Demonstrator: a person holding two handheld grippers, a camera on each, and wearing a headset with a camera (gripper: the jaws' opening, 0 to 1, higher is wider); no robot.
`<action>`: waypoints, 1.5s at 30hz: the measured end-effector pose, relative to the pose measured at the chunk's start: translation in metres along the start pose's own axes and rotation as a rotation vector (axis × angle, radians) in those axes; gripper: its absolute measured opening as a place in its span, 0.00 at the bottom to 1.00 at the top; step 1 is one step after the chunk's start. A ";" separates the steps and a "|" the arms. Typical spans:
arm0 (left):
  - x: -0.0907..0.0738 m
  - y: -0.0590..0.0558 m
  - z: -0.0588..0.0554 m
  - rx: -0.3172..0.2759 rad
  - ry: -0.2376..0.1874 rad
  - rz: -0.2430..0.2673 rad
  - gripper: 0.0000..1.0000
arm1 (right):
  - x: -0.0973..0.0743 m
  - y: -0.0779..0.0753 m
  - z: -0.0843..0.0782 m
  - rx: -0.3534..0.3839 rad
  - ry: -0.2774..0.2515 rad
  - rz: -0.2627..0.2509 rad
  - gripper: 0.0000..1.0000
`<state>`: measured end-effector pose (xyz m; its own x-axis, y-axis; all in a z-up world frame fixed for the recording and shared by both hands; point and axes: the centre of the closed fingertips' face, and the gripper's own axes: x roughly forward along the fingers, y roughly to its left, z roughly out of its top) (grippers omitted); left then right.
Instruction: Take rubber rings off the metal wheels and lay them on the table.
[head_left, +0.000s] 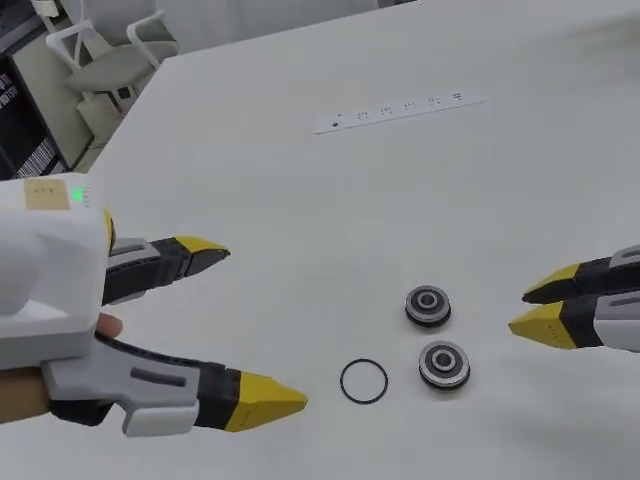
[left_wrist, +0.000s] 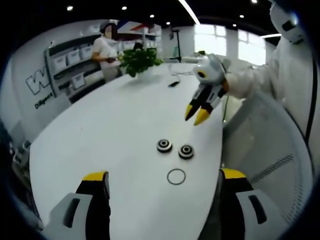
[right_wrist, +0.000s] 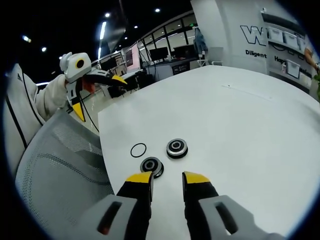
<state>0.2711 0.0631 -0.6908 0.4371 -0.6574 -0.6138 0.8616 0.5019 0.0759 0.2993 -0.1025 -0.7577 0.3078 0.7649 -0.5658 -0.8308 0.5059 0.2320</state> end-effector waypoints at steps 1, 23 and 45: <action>0.001 0.000 0.001 0.002 -0.001 -0.002 0.91 | 0.001 0.002 0.000 0.004 -0.004 0.009 0.21; 0.047 -0.016 0.021 0.088 0.017 -0.082 0.70 | 0.022 0.017 -0.013 -0.003 0.000 0.074 0.24; 0.096 -0.037 0.026 0.084 0.010 -0.151 0.44 | 0.043 0.024 -0.025 -0.040 0.030 0.118 0.24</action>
<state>0.2877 -0.0329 -0.7318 0.2987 -0.7157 -0.6313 0.9359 0.3491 0.0471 0.2812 -0.0672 -0.7966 0.1934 0.8055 -0.5602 -0.8784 0.3965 0.2668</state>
